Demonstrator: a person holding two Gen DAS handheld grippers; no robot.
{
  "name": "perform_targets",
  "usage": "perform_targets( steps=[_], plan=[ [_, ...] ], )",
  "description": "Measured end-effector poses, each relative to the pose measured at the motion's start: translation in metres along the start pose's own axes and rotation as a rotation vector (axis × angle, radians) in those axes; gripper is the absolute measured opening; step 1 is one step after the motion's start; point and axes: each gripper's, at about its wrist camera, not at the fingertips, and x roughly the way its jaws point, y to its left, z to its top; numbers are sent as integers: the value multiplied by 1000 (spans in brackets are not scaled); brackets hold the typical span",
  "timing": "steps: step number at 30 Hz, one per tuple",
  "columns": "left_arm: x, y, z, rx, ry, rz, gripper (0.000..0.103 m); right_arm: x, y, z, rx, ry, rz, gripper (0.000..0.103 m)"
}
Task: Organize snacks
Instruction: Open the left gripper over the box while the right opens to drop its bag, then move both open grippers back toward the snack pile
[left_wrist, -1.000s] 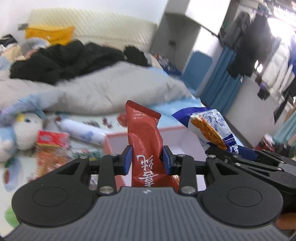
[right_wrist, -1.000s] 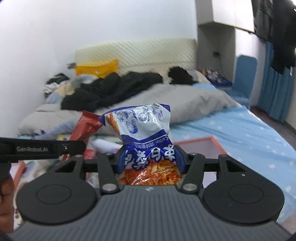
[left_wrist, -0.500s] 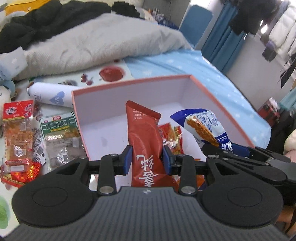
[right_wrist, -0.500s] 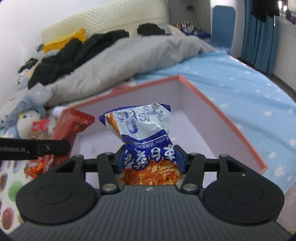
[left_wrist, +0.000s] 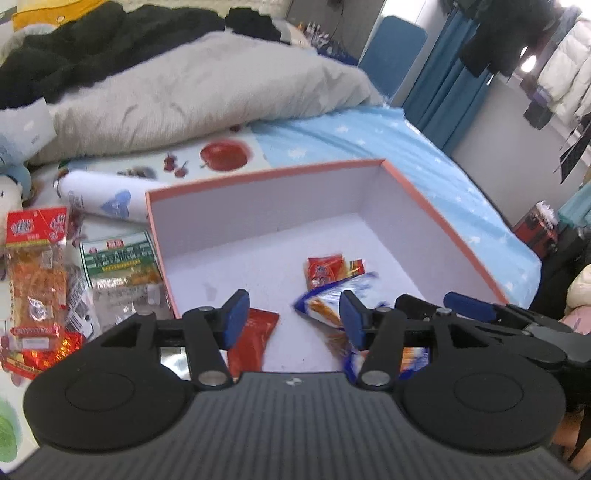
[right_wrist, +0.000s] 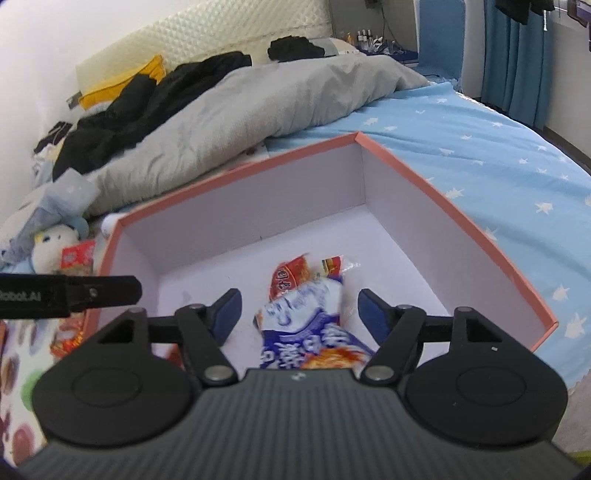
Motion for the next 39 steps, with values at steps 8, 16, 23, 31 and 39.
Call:
perform_targets(
  steps=[8, 16, 23, 31, 39],
  plan=[
    [-54, 5, 7, 1, -97, -4, 60, -42, 17, 16, -3, -102, 31, 71],
    [-129, -5, 10, 91, -264, 45, 60, -94, 46, 31, -50, -217, 77, 71],
    [-181, 4, -12, 88, -355, 54, 60, -129, 69, 19, -25, -285, 109, 71],
    [-197, 34, -63, 23, -351, 102, 60, -129, 97, -13, -49, -261, 155, 71],
    [-200, 81, -118, -53, -312, 186, 60, -111, 120, -50, -56, -200, 214, 71]
  ],
)
